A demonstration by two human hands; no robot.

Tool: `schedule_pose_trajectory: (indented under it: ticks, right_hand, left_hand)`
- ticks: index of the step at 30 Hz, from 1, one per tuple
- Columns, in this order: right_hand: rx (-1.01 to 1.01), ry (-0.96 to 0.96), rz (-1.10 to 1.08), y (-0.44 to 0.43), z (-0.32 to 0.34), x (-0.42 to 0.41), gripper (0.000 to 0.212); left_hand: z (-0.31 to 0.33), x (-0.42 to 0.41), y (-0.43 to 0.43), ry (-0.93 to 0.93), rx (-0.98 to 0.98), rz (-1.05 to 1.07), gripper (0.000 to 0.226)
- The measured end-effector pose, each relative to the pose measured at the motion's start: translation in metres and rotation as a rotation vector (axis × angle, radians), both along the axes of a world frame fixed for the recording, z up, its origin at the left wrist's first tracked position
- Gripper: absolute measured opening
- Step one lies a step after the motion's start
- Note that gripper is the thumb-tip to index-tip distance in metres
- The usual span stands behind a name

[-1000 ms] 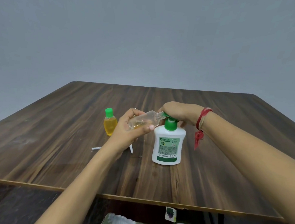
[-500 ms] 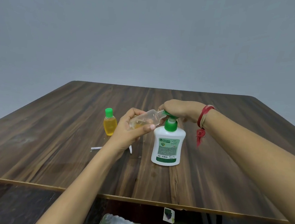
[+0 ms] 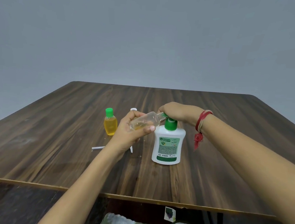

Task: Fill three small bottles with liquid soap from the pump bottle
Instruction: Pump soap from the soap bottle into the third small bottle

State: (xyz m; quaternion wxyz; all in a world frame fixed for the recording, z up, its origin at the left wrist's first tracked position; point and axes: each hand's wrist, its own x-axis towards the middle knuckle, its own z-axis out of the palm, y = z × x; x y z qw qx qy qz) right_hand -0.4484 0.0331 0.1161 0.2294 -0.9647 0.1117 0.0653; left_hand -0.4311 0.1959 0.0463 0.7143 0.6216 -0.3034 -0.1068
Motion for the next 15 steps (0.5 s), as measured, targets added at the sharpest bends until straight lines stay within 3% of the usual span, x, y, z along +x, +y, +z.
schedule_pose_trajectory:
  ticks: [15]
  right_hand:
    - [0.008,0.012,0.036,-0.002,0.0053,0.0031,0.015]
  left_hand:
    - [-0.0003,0.0008,-0.0034,-0.006,-0.009,0.023,0.031]
